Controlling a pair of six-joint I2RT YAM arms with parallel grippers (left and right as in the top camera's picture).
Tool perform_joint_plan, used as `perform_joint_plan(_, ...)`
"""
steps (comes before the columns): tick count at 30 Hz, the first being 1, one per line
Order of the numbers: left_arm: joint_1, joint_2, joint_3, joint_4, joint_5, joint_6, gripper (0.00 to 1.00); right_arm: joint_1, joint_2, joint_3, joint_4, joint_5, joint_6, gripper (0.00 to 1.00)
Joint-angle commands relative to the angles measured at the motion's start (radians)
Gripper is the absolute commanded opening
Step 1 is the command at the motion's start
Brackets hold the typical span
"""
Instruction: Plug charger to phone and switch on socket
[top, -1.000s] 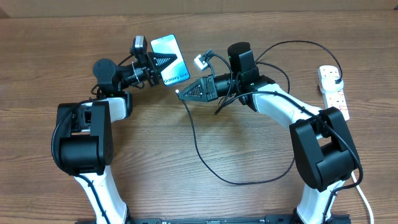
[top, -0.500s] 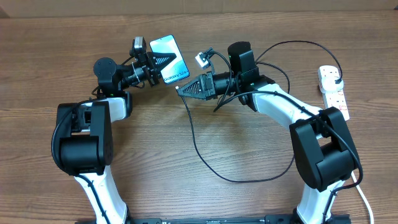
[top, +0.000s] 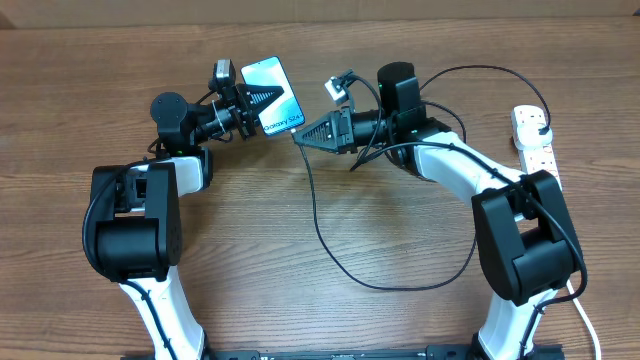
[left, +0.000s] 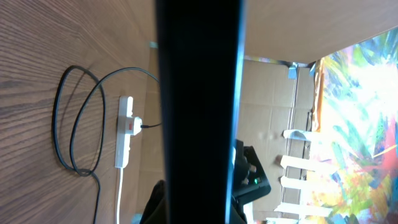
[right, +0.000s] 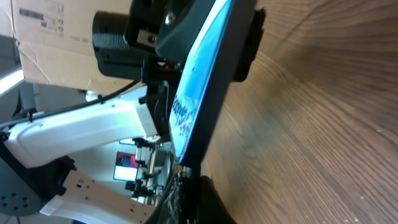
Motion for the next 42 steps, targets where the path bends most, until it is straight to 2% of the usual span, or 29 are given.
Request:
perform_joint_plan(1, 0.002, -0.004, 0.005, -0.004, 0.011, 0.041, 0.04, -0.007, -0.029, 0.02, 0.009, -0.002, 0.023, 0.04)
perform_joint_plan(7, 0.0, -0.004, 0.005, -0.059, 0.003, 0.081, 0.05, -0.005, -0.029, 0.02, 0.013, -0.002, 0.042, 0.04)
perform_joint_plan(26, 0.001, -0.004, 0.005, -0.062, -0.044, 0.109, 0.05, 0.038, -0.029, 0.02, 0.012, -0.019, 0.068, 0.04)
perform_joint_plan(42, 0.0, -0.004, 0.005, -0.062, -0.04, 0.109, 0.04, 0.038, -0.029, 0.02, 0.012, 0.077, 0.072, 0.04)
